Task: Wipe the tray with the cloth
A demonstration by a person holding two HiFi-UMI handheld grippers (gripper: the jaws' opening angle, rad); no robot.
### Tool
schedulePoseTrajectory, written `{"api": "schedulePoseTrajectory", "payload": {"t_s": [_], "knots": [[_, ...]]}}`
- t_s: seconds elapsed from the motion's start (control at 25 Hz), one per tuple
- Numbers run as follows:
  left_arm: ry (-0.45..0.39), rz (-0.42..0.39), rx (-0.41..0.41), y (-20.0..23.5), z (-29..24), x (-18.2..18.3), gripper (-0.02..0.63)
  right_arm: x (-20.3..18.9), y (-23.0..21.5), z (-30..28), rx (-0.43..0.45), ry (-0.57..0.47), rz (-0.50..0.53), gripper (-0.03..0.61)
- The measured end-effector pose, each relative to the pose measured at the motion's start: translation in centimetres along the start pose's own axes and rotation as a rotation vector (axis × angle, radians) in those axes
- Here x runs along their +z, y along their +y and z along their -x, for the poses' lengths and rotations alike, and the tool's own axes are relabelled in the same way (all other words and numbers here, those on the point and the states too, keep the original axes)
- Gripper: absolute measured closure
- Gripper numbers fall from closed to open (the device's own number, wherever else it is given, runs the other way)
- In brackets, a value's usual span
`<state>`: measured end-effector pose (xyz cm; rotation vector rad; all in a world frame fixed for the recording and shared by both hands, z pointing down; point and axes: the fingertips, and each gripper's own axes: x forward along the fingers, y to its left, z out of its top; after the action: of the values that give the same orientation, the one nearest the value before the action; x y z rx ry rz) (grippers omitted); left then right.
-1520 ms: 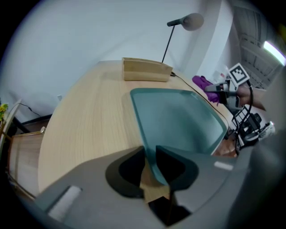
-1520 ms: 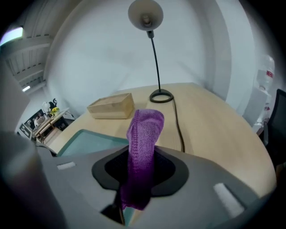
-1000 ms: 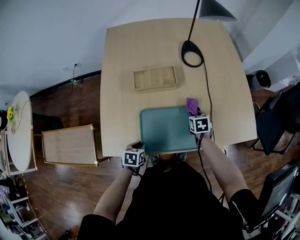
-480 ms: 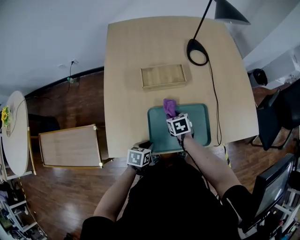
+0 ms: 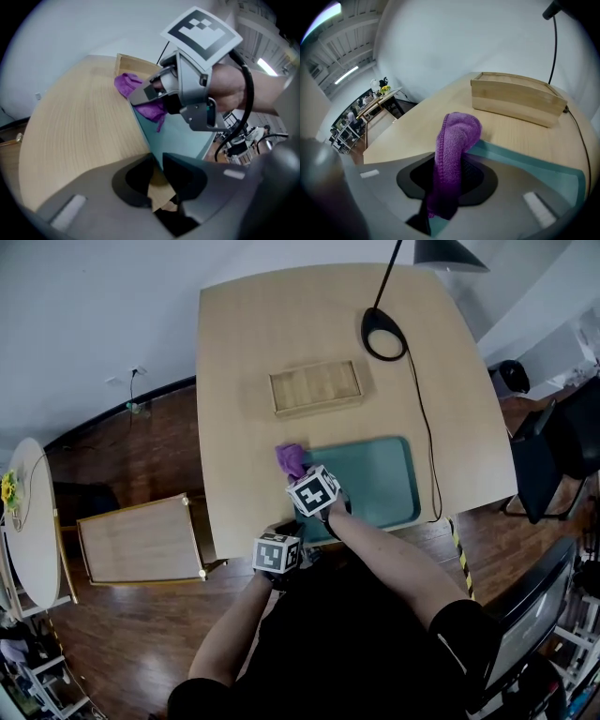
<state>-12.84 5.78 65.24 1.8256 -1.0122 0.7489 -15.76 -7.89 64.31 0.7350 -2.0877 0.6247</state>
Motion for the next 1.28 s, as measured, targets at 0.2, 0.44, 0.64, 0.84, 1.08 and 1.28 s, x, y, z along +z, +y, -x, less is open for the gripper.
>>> {"api": "schedulePoseTrajectory", "payload": {"t_s": [0.2, 0.44, 0.64, 0.84, 1.08, 1.28], "knots": [[-0.02, 0.021, 0.007, 0.2, -0.1, -0.2, 0.523, -2.2, -2.6, 2.8, -0.041, -0.016, 0.018, 0.468], [-0.087, 0.105, 0.013, 0.7, -0.1, -0.3, 0.534, -9.3, -12.8, 8.6, -0.193, 0.03, -0.094, 0.468], [-0.102, 0.139, 0.043, 0.6, -0.5, 0.0, 0.54, -15.2, -22.7, 13.2, -0.337, 0.068, -0.214, 0.468], [-0.115, 0.14, 0.079, 0.8, -0.2, 0.2, 0.543, -14.7, -22.8, 13.5, -0.35, 0.074, -0.107, 0.468], [-0.118, 0.13, 0.075, 0.7, 0.0, 0.4, 0.545, -13.7, -18.4, 10.4, -0.297, 0.057, -0.146, 0.468], [-0.121, 0.114, 0.035, 0.4, 0.0, 0.3, 0.541, -10.7, -11.1, 6.8, -0.18, 0.064, -0.07, 0.468]]}}
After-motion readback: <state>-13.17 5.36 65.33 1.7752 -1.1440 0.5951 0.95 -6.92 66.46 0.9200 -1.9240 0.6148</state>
